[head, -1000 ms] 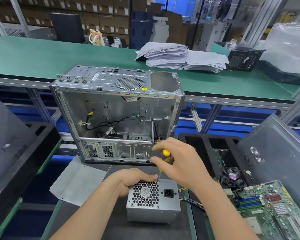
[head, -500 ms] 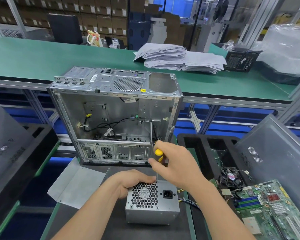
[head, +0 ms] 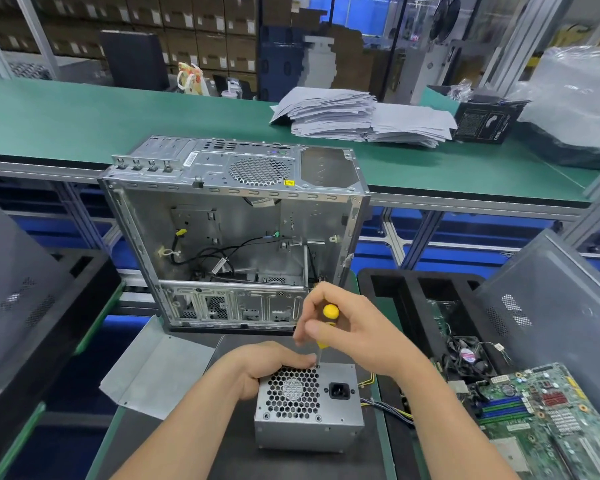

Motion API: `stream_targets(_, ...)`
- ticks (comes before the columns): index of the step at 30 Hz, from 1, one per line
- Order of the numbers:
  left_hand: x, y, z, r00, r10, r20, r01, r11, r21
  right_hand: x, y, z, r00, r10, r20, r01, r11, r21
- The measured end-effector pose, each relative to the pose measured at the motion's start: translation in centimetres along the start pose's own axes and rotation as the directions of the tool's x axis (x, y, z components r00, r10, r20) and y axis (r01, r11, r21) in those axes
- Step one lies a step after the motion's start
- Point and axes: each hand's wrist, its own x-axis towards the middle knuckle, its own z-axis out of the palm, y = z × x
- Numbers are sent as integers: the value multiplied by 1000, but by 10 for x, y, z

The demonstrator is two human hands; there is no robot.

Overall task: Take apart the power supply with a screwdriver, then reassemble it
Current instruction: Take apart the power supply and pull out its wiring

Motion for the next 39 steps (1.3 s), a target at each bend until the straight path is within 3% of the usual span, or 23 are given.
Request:
stream_targets(3, -1, 0, 0, 1000, 7, 14, -7, 1000, 0, -7, -4, -11, 993, 32, 111, -28, 999, -44)
stream_targets(11, -4, 3, 3, 1000, 10, -16, -10, 1000, 9, -4, -3, -1, 992, 84, -95, -105, 964, -244)
stream_targets(18, -3, 3, 3, 1000, 9, -30, -7, 999, 35, -12, 0, 4, 969, 91, -231, -141, 968, -209)
stream_targets(24, -8, 3, 4, 1000, 11, -28, -9, 999, 51, -18, -5, 4, 965, 65, -252, -105, 983, -148)
stream_targets(29, -12, 2, 7, 998, 42, -37, -39, 997, 69, -24, -13, -10, 883, -2, -469, -4, 1000, -12)
stream_targets(32, -13, 0, 8, 992, 109, -59, -101, 986, 136, -24, -8, -5, 853, 38, -521, -47, 999, -4)
stream_targets(34, -14, -2, 10, 967, 208, -145, -173, 960, 219, -27, -2, 2, 810, 51, -584, -78, 997, -21)
stream_targets(37, -13, -4, 14, 858, 424, -290, -310, 878, 365, -35, 7, 11, 723, 118, -681, -121, 992, 43)
stream_targets(39, -13, -3, 16, 801, 514, -308, -377, 831, 409, -41, 14, 17, 702, 205, -682, -142, 979, 148)
